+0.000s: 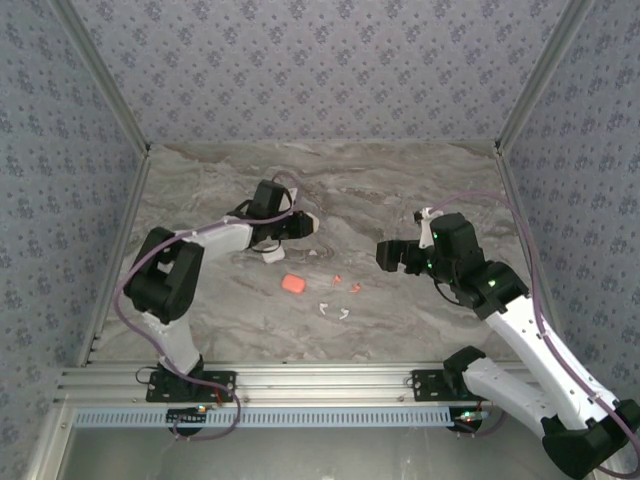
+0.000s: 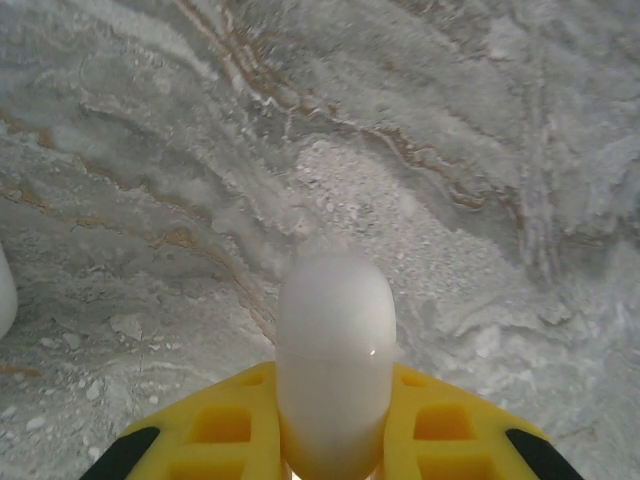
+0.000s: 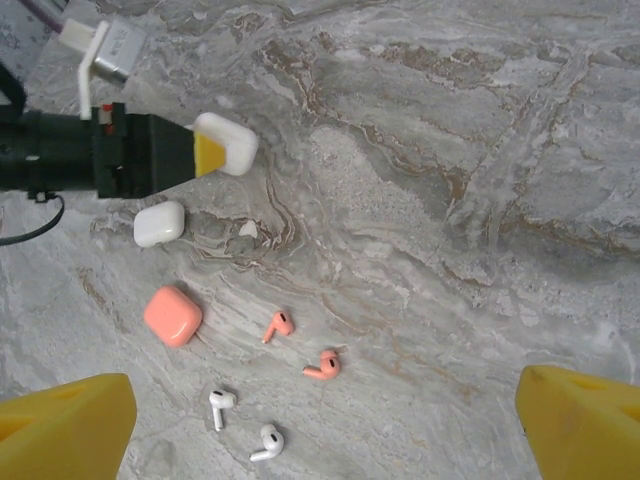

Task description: Insert the wireless bluetooth earbuds into the charging case

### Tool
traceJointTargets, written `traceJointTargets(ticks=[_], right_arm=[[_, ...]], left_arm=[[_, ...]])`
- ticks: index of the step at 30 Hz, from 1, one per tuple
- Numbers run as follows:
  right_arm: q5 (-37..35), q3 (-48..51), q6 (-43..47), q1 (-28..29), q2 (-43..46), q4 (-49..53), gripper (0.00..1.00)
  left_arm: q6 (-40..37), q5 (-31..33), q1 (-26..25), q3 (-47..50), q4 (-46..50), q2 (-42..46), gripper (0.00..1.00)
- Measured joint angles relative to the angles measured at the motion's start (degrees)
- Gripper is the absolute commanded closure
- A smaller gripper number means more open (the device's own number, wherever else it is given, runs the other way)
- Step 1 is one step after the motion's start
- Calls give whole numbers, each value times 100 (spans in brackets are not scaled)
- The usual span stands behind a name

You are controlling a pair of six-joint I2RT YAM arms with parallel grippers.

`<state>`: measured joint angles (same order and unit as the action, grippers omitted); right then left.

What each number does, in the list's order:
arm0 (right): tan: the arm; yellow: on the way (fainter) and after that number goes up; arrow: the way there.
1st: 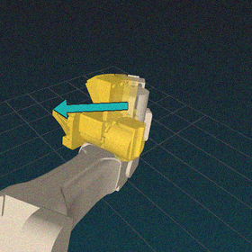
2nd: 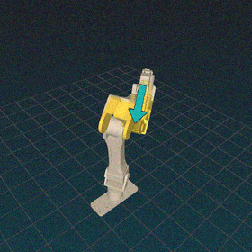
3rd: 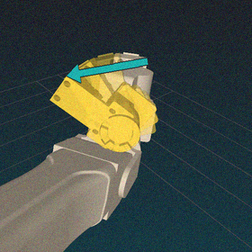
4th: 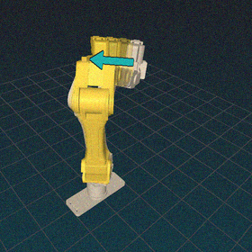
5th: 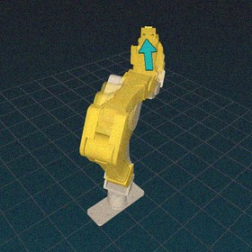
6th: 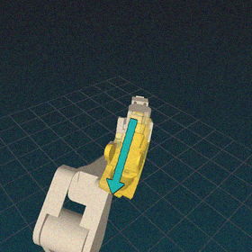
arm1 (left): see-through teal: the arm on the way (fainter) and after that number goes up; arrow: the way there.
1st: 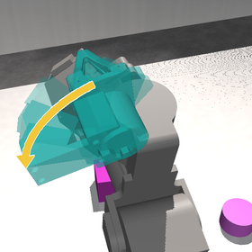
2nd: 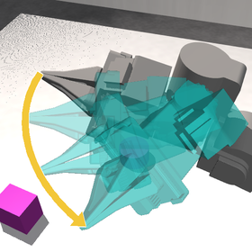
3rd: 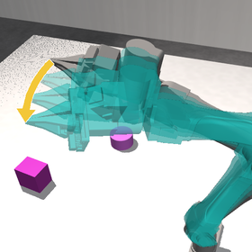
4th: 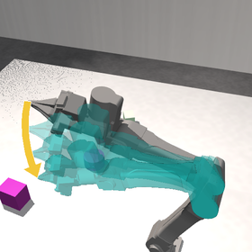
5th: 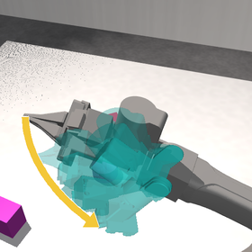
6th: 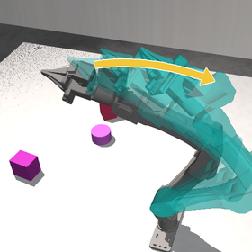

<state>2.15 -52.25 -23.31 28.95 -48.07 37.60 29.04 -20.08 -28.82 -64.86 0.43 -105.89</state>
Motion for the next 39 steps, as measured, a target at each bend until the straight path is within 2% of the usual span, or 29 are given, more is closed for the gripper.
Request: traceJointTargets(ticks=[9, 11, 14, 18, 26, 29, 33, 39], right_arm=[[66, 101, -46, -22, 133, 20, 0], [72, 103, -46, -22, 136, 24, 0], [85, 111, -46, -22, 140, 42, 0], [87, 140, -46, -22, 157, 57, 0], [142, 186, -72, -33, 155, 59, 1], [205, 212, -90, -39, 153, 35, 6], [234, 264, -133, -28, 63, 35, 9], [144, 289, -138, 361, -293, -55, 9]], left_arm=[[151, 114, 0, -796, 308, -785, 98], [173, 160, 0, -876, 332, -876, 91], [184, 195, 9, -949, 409, -975, 74], [107, 354, 11, -1119, 638, -986, 59], [-162, 796, 22, -1394, 1145, -986, 50], [-299, 946, 22, -1419, 1270, -938, 47], [-498, 1102, 22, -1259, 1281, -501, 44], [-697, 1596, 22, -162, 868, 1311, 38]])
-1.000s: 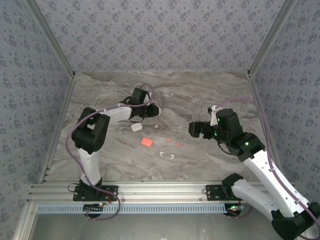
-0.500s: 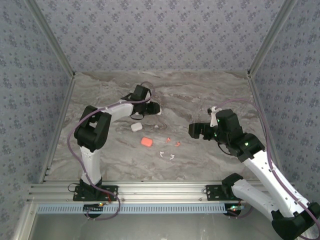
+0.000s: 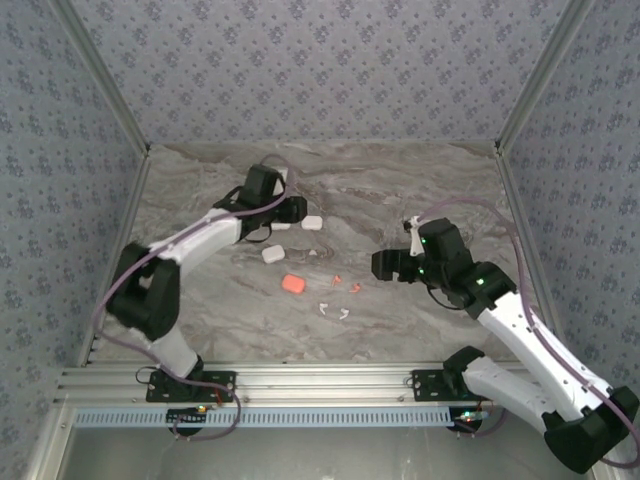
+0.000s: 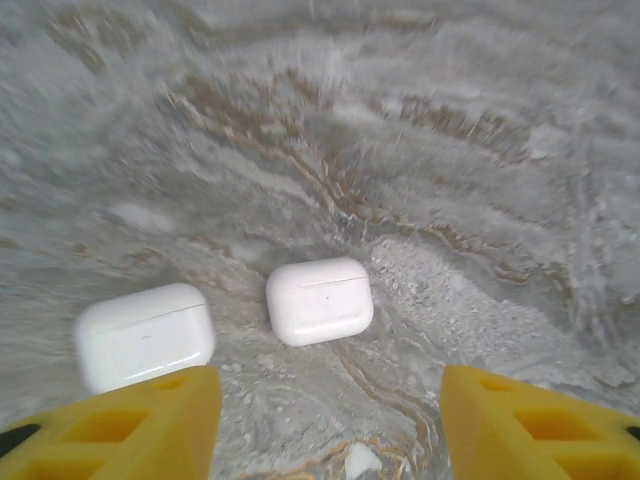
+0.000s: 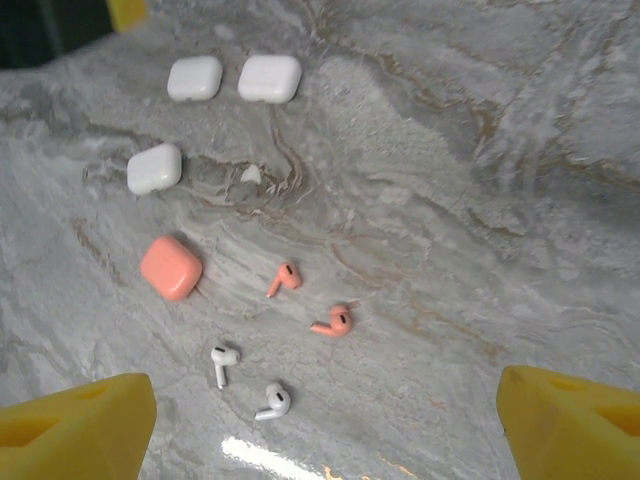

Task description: Insert the wireless bluetooth earbuds into the charging case

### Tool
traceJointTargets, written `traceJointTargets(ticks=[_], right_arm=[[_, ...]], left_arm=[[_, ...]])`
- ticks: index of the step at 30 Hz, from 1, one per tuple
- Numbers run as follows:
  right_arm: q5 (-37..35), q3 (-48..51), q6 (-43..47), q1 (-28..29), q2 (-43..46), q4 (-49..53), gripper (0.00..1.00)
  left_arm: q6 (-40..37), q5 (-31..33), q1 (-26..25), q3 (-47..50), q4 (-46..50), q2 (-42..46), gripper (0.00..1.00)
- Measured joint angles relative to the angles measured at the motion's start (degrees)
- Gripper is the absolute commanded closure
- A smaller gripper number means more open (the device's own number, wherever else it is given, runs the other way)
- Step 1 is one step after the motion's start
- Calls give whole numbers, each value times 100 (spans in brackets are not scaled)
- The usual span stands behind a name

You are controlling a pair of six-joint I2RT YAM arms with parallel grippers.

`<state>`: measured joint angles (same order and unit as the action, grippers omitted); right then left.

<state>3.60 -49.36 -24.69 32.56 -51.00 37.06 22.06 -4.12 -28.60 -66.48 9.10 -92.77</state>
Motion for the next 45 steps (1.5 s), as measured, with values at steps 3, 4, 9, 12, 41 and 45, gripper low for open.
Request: traceJointTargets(ticks=[3, 4, 9, 12, 41, 45], right_arm=[[-144, -2, 2, 402, -328, -90, 8], [-212, -7, 4, 570, -487, -125, 8], [-428, -214, 76, 1290, -1410, -216, 6], [-503, -450, 210, 1585, -1982, -319, 5], [-787, -3757, 2184, 2573, -6572, 173, 10], [-791, -3759, 2247, 2570, -6732, 227, 15]], left_arm=[[-44, 310, 0, 579, -256, 868, 33], [-59, 424, 0, 780, -310, 1132, 31], [-31, 1012, 13, 1797, -369, 2271, 19], [2, 1377, 55, 2402, -264, 3088, 7], [-173, 2024, 804, 3908, 1043, 6380, 1], [-170, 2022, 804, 3908, 1043, 6378, 1]])
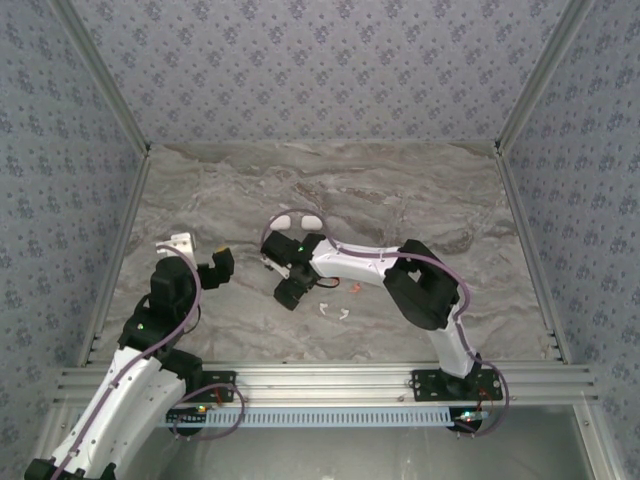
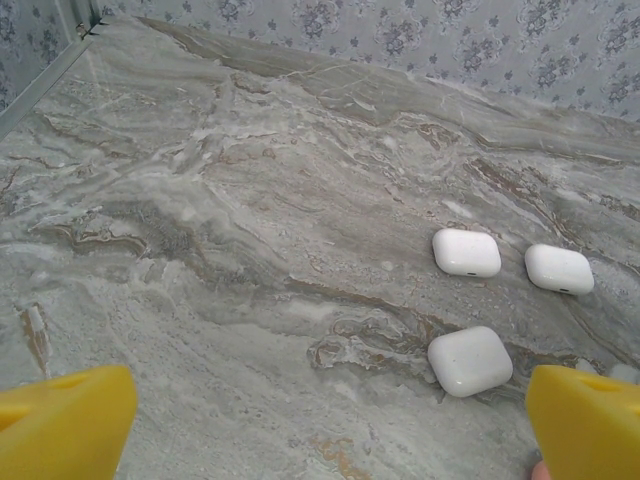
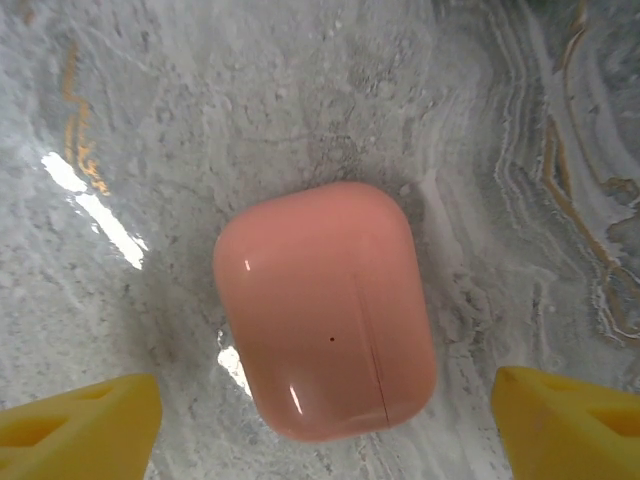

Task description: Insert the wireless bluetooth earbuds into the charging case

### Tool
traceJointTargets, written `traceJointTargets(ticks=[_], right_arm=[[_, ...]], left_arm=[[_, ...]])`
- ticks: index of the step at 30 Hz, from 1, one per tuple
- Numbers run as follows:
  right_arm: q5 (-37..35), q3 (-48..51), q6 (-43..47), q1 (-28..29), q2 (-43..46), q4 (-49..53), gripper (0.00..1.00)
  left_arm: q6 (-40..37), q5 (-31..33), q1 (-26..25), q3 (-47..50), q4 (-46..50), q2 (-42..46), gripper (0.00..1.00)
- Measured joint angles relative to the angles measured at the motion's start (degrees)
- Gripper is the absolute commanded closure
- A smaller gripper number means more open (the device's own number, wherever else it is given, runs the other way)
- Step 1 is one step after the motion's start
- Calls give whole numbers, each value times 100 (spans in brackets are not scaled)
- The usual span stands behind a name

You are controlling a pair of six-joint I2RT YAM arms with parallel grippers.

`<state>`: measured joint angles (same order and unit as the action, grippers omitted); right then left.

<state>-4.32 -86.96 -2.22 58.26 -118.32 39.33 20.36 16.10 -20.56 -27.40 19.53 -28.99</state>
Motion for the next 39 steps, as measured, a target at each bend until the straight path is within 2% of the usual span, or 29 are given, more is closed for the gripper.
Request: traceJointTargets(ticks=[9, 16, 21, 25, 30, 39], right_arm=[[26, -127, 35, 0, -212, -9, 28], [46, -142, 46, -7, -227, -35, 46], [-2, 192, 17, -55, -2, -289, 50], [-153, 739, 37, -168, 588, -501, 51], [-461, 1362, 229, -258, 1781, -898, 51], [-1202, 2157, 1113, -249, 3875, -1484, 52]], left_arm=[[-42, -44, 0, 0, -42, -210, 1], [-39, -133, 0, 0, -85, -302, 1], [-37, -214, 0, 0, -157, -341, 1], [-37, -463, 2, -20, -173, -496, 1], [-37, -1021, 28, -352, -173, -999, 2], [101, -2728, 31, -1414, -306, -1849, 13]])
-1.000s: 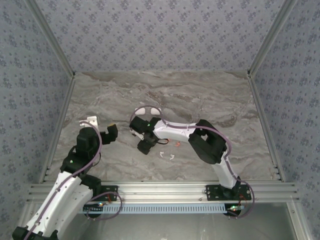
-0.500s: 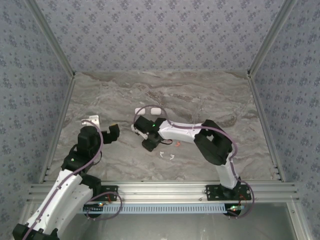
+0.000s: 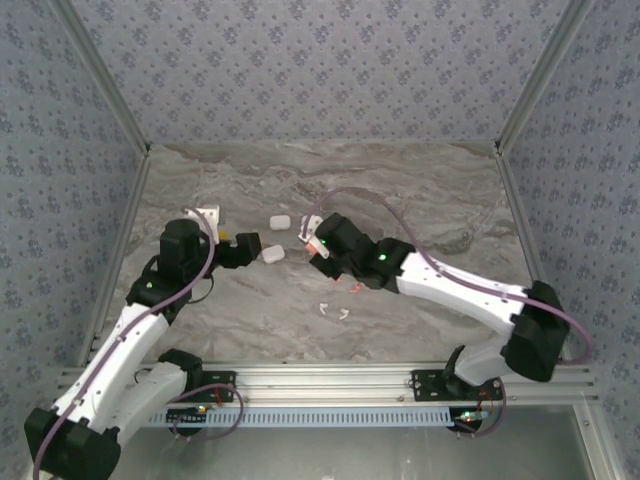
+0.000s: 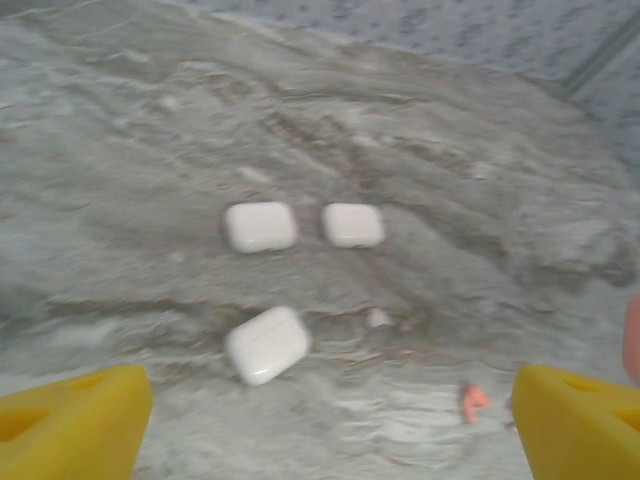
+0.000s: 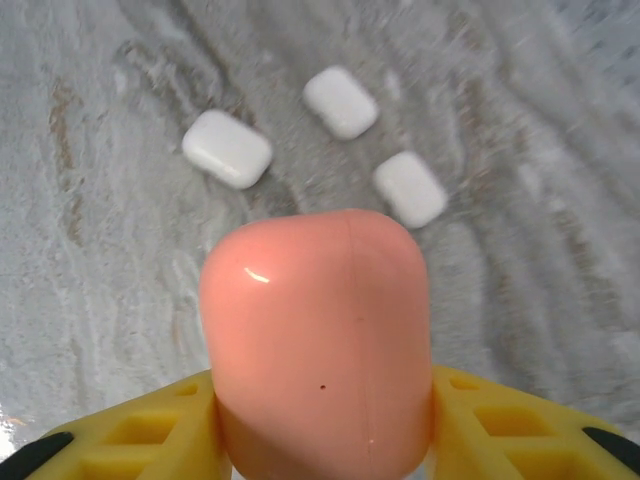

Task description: Insert the wireless bluetooth earbuds into the charging case

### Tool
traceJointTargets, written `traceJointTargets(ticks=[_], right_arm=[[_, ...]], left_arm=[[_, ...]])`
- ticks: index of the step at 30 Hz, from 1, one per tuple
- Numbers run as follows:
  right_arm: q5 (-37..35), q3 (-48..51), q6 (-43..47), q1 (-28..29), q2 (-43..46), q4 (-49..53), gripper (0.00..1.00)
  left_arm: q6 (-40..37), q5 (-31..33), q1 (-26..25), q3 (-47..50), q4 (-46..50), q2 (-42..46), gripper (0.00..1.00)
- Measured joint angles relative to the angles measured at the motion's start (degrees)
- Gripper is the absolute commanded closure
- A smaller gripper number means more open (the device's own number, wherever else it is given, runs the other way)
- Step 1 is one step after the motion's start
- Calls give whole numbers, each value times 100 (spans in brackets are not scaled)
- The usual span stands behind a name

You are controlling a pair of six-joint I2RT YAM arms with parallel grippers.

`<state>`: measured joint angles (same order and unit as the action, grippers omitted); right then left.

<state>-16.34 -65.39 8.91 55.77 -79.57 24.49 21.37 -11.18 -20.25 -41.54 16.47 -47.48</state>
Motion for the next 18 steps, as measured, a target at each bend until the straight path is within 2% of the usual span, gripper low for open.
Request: traceJointTargets(ticks=[3, 11, 18], right_arm=[[-219, 85, 468, 13, 525, -92, 52], [-385, 87, 1587, 74, 1421, -251, 52], [-369, -52, 2184, 101, 1508, -245, 51]], left_arm=[[186, -761, 0, -389, -83, -293, 18], [992, -2621, -7, -859, -907, -734, 21], [1399, -3230, -452, -1064, -1458, -774, 20]])
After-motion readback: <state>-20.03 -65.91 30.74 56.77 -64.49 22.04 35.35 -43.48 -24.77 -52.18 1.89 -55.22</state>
